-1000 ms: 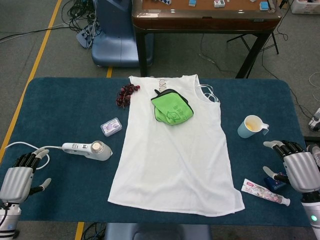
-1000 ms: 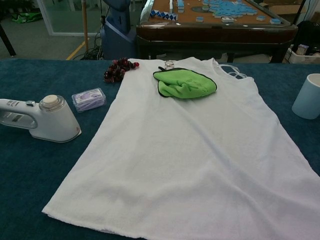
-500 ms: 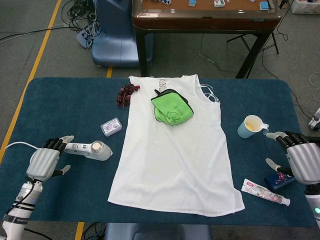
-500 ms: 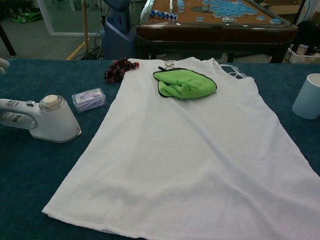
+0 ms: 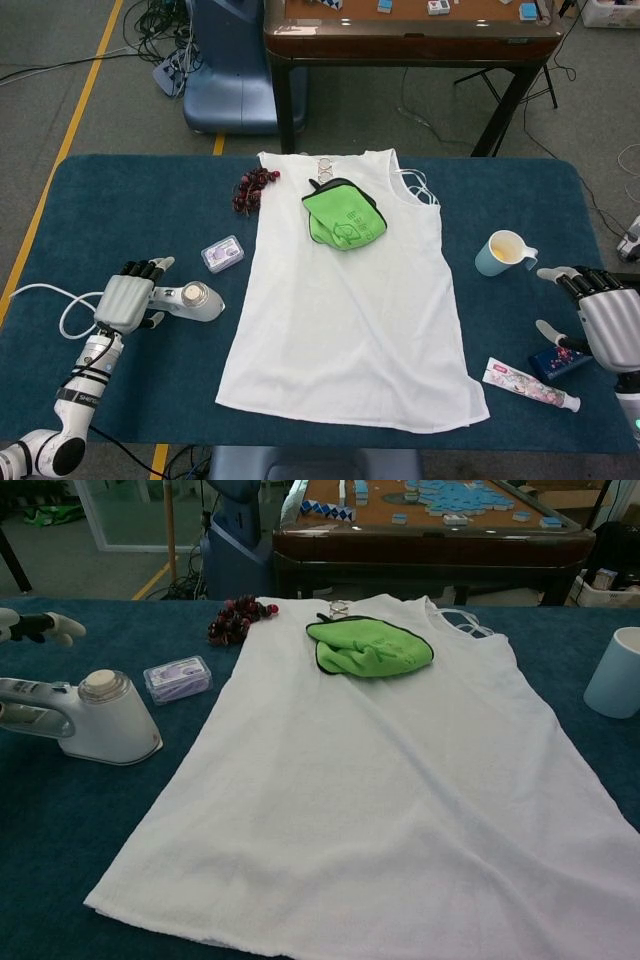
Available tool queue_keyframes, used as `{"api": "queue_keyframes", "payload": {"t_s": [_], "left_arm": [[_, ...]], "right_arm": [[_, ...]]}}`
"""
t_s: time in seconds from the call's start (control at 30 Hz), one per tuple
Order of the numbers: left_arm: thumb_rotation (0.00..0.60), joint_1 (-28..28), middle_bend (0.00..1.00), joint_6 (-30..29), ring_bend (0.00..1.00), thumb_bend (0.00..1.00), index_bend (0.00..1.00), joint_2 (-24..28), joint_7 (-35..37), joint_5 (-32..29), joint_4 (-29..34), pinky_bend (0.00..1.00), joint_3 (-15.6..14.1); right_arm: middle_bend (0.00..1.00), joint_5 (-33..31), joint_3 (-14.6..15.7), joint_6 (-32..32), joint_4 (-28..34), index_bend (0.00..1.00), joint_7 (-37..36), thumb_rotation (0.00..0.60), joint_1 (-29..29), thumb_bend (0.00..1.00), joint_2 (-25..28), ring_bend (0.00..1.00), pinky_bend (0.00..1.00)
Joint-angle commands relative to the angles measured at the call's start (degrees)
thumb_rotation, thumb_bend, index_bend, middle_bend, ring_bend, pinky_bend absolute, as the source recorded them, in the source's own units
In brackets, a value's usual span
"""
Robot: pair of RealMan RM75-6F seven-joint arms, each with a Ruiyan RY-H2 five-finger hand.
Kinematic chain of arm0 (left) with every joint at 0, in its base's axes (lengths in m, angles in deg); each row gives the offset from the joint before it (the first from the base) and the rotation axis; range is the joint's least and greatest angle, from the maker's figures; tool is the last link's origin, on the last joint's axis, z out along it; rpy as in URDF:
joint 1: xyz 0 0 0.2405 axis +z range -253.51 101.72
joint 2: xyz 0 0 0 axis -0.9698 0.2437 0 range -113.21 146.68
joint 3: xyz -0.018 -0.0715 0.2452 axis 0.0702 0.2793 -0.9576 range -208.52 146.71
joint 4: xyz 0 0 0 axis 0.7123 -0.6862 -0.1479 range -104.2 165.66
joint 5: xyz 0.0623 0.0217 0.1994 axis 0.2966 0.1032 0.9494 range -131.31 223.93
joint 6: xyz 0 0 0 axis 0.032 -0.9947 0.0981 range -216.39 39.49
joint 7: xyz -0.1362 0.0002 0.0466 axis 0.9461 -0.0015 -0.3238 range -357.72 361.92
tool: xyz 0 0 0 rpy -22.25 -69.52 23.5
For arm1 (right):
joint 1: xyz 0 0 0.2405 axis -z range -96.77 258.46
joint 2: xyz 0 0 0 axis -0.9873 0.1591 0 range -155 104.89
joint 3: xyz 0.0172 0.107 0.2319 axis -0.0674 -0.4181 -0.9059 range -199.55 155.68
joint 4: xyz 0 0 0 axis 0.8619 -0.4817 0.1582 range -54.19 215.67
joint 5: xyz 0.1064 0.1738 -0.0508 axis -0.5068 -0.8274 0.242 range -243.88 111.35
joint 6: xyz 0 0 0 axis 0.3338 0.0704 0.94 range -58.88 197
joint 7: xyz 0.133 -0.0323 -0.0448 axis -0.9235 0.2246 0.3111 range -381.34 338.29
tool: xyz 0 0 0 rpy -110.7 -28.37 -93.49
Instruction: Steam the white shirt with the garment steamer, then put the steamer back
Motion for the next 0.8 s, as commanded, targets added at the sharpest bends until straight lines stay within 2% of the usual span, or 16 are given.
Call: {"api": "queue_keyframes", "payload": {"t_s": [0.03,0.27,0.4,0.6,0.8], "left_arm": [[0.6,-1.4,0.16,1.3,0.17,0.17,0.1,-1.3,-1.5,-2.4,-1.4,0.15,0.6],[0.6,-3.4,0.16,3.2,0.17,0.17,0.13,-3.9,-2.7,-6.7,-5.2,0.15,1.0],[0.6,-4.3,0.16,3.5,0.18,0.17,0.19,-5.5,-2.6,-8.4,-7.8,0.15,1.4],[0.6,-5.5,0.21,4.1,0.2,0.17,0.28,-7.5,-2.9,-10.3,-11.2,0.16,1.5],[0.6,-6.4,0.31,4.1,0.26,0.17,0.37,-9.5,-3.2,-11.9,-13.6,0.21,1.6]], "right_arm": [[0.35,-0.1,0.0,-0.1,-0.1,0.29,-0.2,0.6,0.1,0.18,0.0,0.3,0.32],[0.35,-0.1,0.2,-0.3,-0.4,0.29,-0.5,0.6,0.3,0.18,0.0,0.3,0.32],[0.35,-0.3,0.3,-0.4,-0.6,0.29,-0.9,0.6,0.5,0.18,0.0,0.3,0.33],[0.35,-0.6,0.4,-0.3,-1.1,0.29,-1.5,0.6,0.6,0.18,-0.1,0.3,0.32],[0.35,-0.8,0.4,-0.2,-1.5,0.29,-1.8,0.6,0.7,0.18,-0.2,0.3,0.33]]}}
